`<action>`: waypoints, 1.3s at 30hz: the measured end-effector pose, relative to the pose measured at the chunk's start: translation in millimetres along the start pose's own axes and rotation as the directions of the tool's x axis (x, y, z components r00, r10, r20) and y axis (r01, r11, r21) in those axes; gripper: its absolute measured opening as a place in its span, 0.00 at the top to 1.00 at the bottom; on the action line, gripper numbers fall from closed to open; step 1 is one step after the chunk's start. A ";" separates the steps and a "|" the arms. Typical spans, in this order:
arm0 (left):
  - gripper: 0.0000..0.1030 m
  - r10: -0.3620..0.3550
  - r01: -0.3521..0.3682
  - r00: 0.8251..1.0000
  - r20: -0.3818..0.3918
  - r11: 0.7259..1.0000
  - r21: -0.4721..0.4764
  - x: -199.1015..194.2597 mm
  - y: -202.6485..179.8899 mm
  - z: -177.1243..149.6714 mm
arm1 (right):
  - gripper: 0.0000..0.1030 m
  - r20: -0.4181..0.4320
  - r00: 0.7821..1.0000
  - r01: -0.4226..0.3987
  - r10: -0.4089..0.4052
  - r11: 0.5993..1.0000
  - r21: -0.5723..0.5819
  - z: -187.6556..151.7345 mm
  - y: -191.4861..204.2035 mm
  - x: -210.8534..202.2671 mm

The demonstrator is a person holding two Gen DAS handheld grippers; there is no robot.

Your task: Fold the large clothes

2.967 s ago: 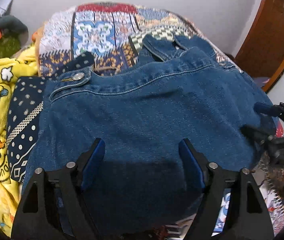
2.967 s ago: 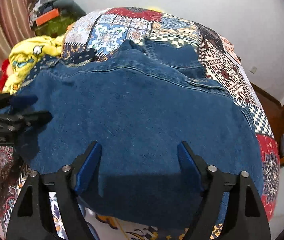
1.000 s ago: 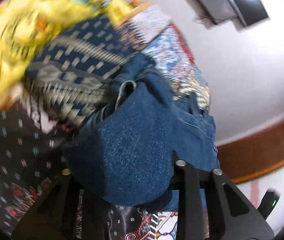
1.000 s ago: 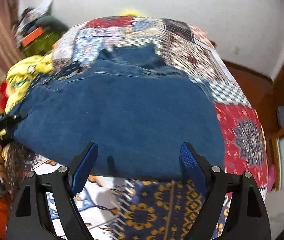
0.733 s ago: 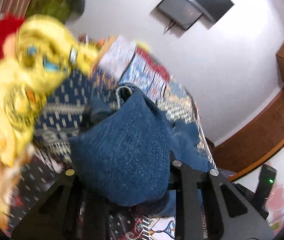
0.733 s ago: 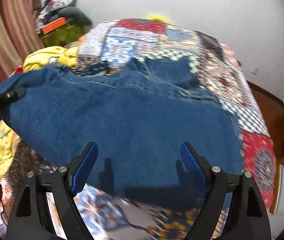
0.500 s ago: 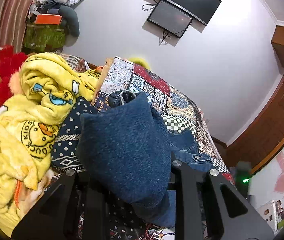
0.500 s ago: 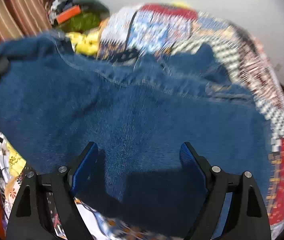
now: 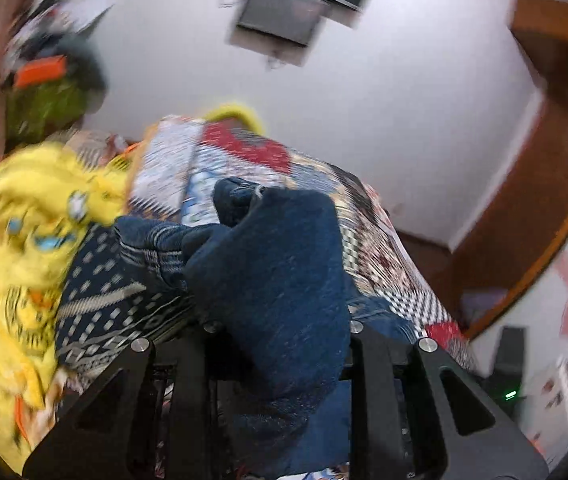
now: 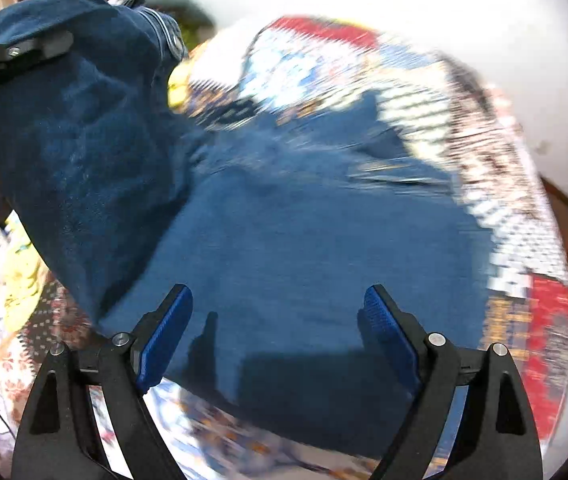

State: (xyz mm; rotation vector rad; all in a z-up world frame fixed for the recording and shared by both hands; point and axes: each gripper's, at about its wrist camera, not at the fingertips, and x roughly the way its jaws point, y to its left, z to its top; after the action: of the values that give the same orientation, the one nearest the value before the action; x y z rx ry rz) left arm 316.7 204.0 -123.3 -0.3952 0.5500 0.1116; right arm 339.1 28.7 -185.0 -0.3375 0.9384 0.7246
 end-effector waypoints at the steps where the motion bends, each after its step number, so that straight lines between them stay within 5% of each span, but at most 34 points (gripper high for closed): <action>1: 0.77 -0.003 0.004 1.000 -0.010 0.999 0.053 6.3 -20.3 3.5 | 0.17 0.024 0.999 0.032 -0.033 0.999 0.022 -4.8 -14.8 -12.5; 7: 0.78 -0.108 0.114 0.993 -0.040 0.970 0.213 38.7 -121.2 4.3 | 0.17 0.060 0.982 0.166 -0.179 0.971 0.170 -35.7 -84.3 -53.5; 12: 0.77 -0.151 0.191 0.979 -0.137 0.915 0.357 66.9 -182.0 -40.9 | 0.17 0.040 0.978 0.180 -0.203 0.930 0.320 -66.1 -127.0 -70.2; 16: 0.77 -0.108 0.243 0.941 -0.320 0.874 0.421 99.6 -197.9 -98.4 | 0.17 0.006 0.975 0.203 -0.222 0.899 0.387 -91.3 -150.4 -79.2; 19: 0.75 -0.042 0.235 0.922 -0.384 0.849 0.472 112.3 -195.3 -133.7 | 0.17 -0.012 0.970 0.227 -0.242 0.889 0.397 -105.1 -156.0 -89.1; 23: 0.59 -0.001 0.235 0.911 -0.411 0.823 0.517 109.7 -195.0 -149.2 | 0.17 -0.015 0.969 0.231 -0.246 0.888 0.398 -116.8 -161.5 -101.1; 28: 0.34 -0.075 0.332 0.876 -0.477 0.810 0.483 75.4 -203.3 -145.8 | 0.17 0.024 0.967 0.226 -0.253 0.898 0.377 -108.5 -155.4 -115.0; 33: 0.28 -0.080 0.287 0.914 -0.398 0.821 0.493 33.0 -191.2 -125.8 | 0.17 0.110 0.971 0.164 -0.213 0.926 0.340 -85.0 -139.4 -127.8; 35: 0.15 -0.057 0.223 0.942 -0.332 0.845 0.486 21.0 -173.8 -108.8 | 0.17 0.133 0.971 0.150 -0.200 0.938 0.313 -74.2 -127.8 -127.5; 39: 0.07 0.021 0.079 0.978 -0.210 0.887 0.456 17.5 -137.5 -83.2 | 0.17 0.135 0.975 0.139 -0.176 0.959 0.249 -55.0 -101.6 -109.4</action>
State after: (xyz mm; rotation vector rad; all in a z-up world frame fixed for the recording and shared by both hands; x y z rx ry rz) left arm 319.6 44.8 -151.4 0.0553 0.7568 -0.0936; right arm 334.2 -120.3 -129.7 -0.1394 0.8288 0.4779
